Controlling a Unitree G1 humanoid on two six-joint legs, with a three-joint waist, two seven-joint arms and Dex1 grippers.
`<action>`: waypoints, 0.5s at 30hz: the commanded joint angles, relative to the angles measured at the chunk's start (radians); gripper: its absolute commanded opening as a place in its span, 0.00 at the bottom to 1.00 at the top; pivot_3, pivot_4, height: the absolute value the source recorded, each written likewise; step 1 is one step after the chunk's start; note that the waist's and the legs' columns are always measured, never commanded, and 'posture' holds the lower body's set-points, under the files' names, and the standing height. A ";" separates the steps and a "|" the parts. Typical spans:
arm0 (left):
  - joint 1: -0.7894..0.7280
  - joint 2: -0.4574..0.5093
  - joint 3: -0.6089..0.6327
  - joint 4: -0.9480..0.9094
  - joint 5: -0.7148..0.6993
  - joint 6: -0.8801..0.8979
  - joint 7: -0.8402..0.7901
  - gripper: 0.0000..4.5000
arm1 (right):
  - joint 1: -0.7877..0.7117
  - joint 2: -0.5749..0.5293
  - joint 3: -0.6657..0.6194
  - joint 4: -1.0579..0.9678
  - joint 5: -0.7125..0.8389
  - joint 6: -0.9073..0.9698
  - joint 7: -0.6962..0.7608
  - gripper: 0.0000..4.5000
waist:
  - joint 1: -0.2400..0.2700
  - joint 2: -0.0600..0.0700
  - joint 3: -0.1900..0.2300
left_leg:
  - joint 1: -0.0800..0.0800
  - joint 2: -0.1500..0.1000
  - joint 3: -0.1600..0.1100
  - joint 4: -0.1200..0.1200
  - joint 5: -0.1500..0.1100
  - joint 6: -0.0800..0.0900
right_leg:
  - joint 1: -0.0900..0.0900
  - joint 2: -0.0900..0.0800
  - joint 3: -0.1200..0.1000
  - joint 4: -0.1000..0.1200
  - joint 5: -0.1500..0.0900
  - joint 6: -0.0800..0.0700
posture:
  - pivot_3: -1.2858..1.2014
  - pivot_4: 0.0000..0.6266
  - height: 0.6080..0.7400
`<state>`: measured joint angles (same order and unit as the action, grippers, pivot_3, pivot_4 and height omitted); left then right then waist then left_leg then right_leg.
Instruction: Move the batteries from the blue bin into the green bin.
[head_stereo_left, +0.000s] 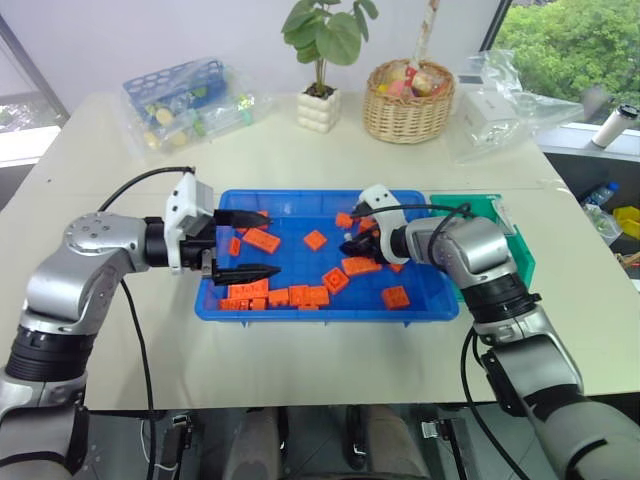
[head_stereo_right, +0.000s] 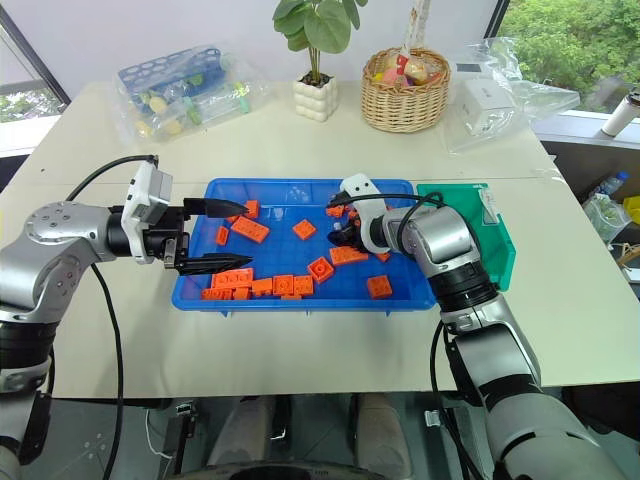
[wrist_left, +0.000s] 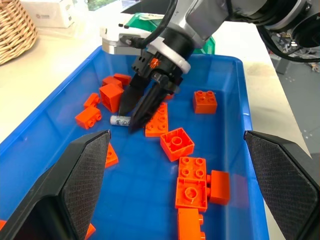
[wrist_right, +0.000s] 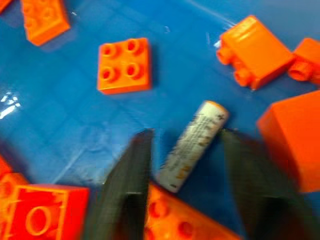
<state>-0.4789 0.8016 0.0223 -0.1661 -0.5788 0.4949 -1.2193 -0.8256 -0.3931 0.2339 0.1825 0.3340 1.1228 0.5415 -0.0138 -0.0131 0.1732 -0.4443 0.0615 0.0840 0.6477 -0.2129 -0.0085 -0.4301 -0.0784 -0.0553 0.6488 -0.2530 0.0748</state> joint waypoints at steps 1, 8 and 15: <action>-0.019 0.006 0.022 -0.021 -0.012 -0.003 -0.003 1.00 | -0.004 0.011 -0.022 -0.046 0.022 0.040 0.021 0.02 | 0.000 0.000 0.000 | 0.000 0.000 0.000 0.000 0.000 0.000 | 0.000 0.000 0.000 0.000 0.000 0.000 | 0.52 0.24 0.97; -0.022 -0.003 0.015 -0.015 -0.012 -0.006 -0.008 1.00 | -0.085 -0.057 -0.336 -0.265 0.181 0.294 0.015 0.01 | 0.006 0.001 0.000 | -0.001 0.000 0.000 0.000 0.000 0.000 | 0.000 0.000 0.000 0.000 0.000 0.000 | 0.52 0.24 0.97; -0.013 -0.003 0.016 0.010 -0.005 -0.020 -0.027 1.00 | 0.028 -0.329 -0.487 -0.365 0.187 0.358 0.025 0.01 | 0.011 0.000 0.000 | 0.000 0.000 0.000 0.000 0.000 0.000 | 0.000 -0.001 0.000 -0.001 0.000 0.000 | 0.52 0.24 0.97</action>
<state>-0.4855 0.7924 0.0176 -0.1568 -0.5787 0.4900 -1.2392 -0.8373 -0.6759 -0.2142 -0.1559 0.5262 1.4866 0.5575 -0.0033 -0.0131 0.1732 -0.4446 0.0613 0.0838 0.6469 -0.2130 -0.0086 -0.4298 -0.0794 -0.0558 0.6472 -0.2532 0.0744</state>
